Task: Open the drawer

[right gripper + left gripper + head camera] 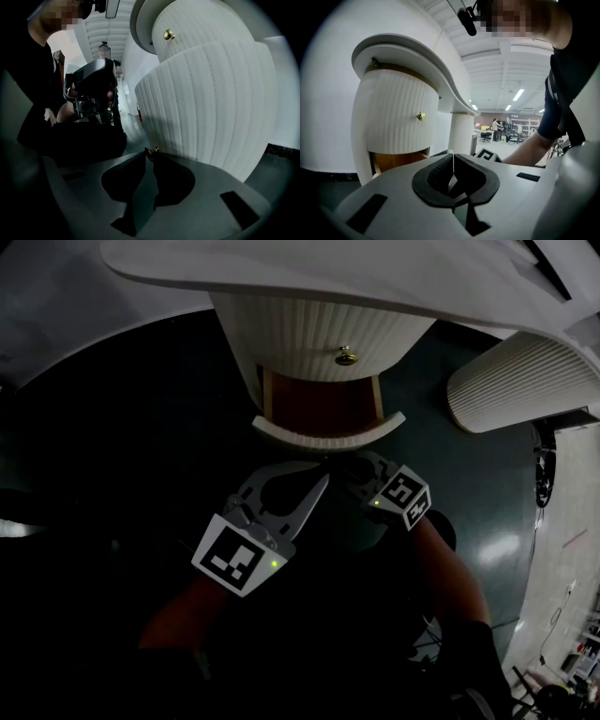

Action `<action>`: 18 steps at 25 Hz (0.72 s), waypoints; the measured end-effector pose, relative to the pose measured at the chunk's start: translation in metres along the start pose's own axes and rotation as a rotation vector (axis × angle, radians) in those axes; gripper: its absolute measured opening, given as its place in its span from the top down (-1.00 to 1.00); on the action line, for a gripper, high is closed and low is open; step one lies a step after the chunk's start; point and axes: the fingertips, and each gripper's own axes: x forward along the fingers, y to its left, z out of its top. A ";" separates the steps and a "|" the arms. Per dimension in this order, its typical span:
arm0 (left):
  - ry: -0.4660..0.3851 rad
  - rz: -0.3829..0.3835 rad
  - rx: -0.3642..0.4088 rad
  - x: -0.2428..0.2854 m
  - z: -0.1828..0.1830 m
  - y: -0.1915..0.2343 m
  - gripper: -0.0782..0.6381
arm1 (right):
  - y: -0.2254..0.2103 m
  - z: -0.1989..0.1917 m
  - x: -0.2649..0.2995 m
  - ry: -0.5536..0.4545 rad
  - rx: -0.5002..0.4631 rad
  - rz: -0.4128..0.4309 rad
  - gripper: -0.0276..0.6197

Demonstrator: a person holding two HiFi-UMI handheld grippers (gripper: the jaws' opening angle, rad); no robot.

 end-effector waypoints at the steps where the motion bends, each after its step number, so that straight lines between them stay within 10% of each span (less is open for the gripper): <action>1: -0.012 0.007 -0.033 -0.002 0.000 0.000 0.74 | 0.004 -0.001 -0.001 0.001 0.006 -0.007 0.80; 18: 0.013 0.033 -0.099 -0.028 0.011 0.004 0.74 | 0.073 -0.027 -0.033 0.058 -0.005 0.038 0.80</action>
